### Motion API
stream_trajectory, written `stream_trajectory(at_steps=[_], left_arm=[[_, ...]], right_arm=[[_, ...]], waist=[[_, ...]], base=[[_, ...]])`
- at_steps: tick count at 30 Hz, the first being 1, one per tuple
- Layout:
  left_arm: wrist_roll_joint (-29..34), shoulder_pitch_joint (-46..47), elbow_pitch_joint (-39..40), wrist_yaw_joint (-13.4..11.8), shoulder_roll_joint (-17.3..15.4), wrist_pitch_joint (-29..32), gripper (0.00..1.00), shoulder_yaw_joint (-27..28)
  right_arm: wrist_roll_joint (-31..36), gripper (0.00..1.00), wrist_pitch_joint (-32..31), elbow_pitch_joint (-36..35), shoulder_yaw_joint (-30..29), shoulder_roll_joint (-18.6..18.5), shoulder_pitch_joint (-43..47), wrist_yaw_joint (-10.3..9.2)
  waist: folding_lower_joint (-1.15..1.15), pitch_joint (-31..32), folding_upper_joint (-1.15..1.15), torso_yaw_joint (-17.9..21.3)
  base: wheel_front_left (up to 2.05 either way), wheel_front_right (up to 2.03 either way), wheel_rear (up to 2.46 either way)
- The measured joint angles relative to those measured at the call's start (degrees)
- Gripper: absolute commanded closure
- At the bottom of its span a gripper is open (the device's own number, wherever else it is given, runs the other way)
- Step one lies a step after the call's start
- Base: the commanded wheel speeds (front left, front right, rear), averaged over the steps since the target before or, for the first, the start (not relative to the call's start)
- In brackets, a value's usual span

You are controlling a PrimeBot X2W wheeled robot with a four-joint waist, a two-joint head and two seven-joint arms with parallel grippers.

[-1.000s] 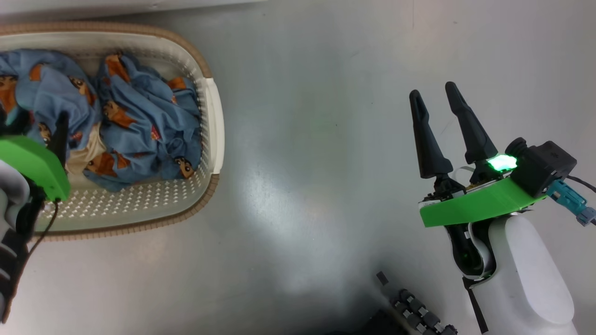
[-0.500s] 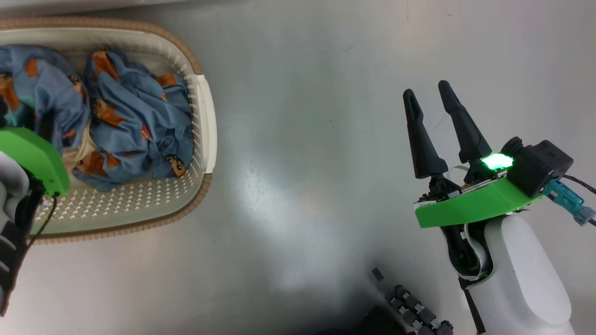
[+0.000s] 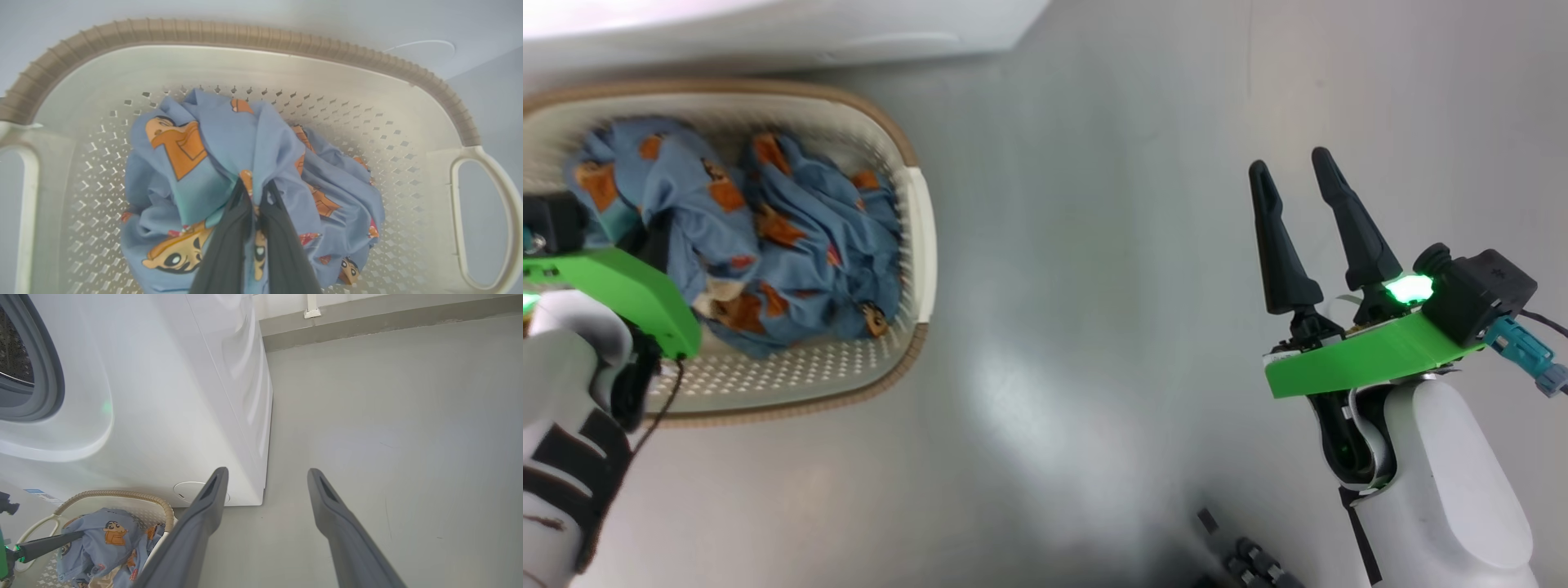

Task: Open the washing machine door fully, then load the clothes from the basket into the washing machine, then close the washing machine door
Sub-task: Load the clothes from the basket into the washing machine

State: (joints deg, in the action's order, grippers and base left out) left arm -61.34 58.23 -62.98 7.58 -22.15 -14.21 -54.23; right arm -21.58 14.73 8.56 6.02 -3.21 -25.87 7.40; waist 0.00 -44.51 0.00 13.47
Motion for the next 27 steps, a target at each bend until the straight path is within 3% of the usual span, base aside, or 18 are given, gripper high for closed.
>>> stream_trajectory(at_steps=[7, 17, 27], left_arm=[[1.2, -3.5, 6.5, 0.0, -0.2, 0.0, 1.0, 6.0], [11.7, -16.3, 18.3, 0.0, 0.3, 0.0, 1.0, 21.1], [22.0, -31.4, 32.1, 0.0, 3.5, 0.0, 1.0, 32.7]], right_arm=[[0.9, 0.0, 0.0, 1.2, -1.2, -0.2, 1.6, 0.0], [0.6, 0.0, 0.0, 3.0, -2.3, -2.5, 7.4, 0.0], [-0.5, 0.0, 0.0, 3.8, -4.7, -4.8, 14.6, 0.0]], waist=[[0.0, 4.9, 0.0, -1.8], [0.0, 14.4, 0.0, -4.4], [0.0, 24.2, 0.0, -6.0]], base=[[0.0, 0.0, 0.0], [0.0, 0.0, 0.0], [0.0, 0.0, 0.0]])
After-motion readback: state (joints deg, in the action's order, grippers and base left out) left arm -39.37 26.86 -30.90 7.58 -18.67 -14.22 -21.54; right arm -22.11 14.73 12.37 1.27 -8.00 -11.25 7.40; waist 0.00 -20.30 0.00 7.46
